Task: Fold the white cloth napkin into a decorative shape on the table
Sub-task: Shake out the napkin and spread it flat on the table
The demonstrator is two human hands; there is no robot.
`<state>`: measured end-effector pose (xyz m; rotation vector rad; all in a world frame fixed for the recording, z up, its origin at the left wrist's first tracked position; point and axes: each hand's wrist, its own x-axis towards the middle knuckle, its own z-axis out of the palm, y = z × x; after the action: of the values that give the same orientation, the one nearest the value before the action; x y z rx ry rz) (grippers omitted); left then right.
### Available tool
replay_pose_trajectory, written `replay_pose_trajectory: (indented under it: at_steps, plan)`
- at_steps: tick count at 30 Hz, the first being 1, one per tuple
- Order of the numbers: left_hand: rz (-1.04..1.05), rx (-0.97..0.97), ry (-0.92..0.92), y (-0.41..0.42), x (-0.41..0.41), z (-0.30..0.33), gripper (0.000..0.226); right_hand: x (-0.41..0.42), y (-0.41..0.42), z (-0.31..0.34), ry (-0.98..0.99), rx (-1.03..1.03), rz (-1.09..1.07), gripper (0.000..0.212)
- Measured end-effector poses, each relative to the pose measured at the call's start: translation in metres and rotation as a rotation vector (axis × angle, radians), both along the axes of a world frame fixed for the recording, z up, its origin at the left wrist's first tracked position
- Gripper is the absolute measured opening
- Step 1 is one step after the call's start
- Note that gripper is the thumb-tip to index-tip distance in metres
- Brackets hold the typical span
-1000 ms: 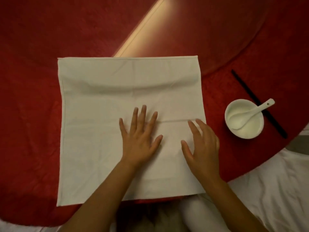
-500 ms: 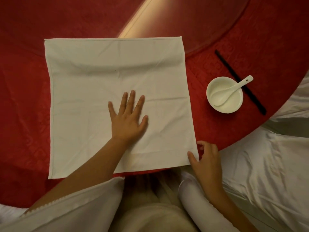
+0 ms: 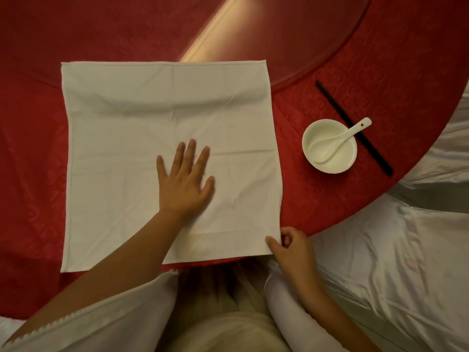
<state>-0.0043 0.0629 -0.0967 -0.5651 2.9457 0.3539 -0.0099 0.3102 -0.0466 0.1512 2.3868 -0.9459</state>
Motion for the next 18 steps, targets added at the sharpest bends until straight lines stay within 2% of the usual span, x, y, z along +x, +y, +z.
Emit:
replay_pose_trajectory:
  at_steps: [2, 4, 7, 9, 11, 14, 18]
  plan:
    - [-0.002, -0.006, 0.001, 0.0, 0.0, -0.001, 0.062, -0.001, -0.007, 0.001, 0.016, 0.009, 0.073, 0.014]
    - [-0.003, -0.005, 0.012, -0.001, 0.001, -0.002, 0.062, -0.002, -0.014, 0.006, 0.032, -0.057, 0.03, 0.01]
    - [0.002, 0.001, 0.027, -0.001, 0.001, -0.003, 0.062, -0.008, -0.016, 0.019, 0.009, -0.284, -0.176, 0.027]
    - [0.001, -0.004, 0.032, 0.0, 0.001, -0.004, 0.062, -0.013, -0.01, 0.028, -0.022, -0.408, -0.218, 0.044]
    - [0.005, -0.006, 0.029, -0.001, 0.001, -0.004, 0.062, -0.019, -0.004, 0.038, -0.014, -0.472, -0.152, 0.051]
    - [0.009, -0.016, 0.025, -0.001, 0.0, -0.004, 0.062, -0.032, 0.002, 0.056, 0.06, -0.432, 0.065, 0.038]
    - [0.019, -0.017, 0.032, 0.0, 0.0, -0.002, 0.062, -0.048, 0.005, 0.073, -0.046, -0.397, 0.248, 0.052]
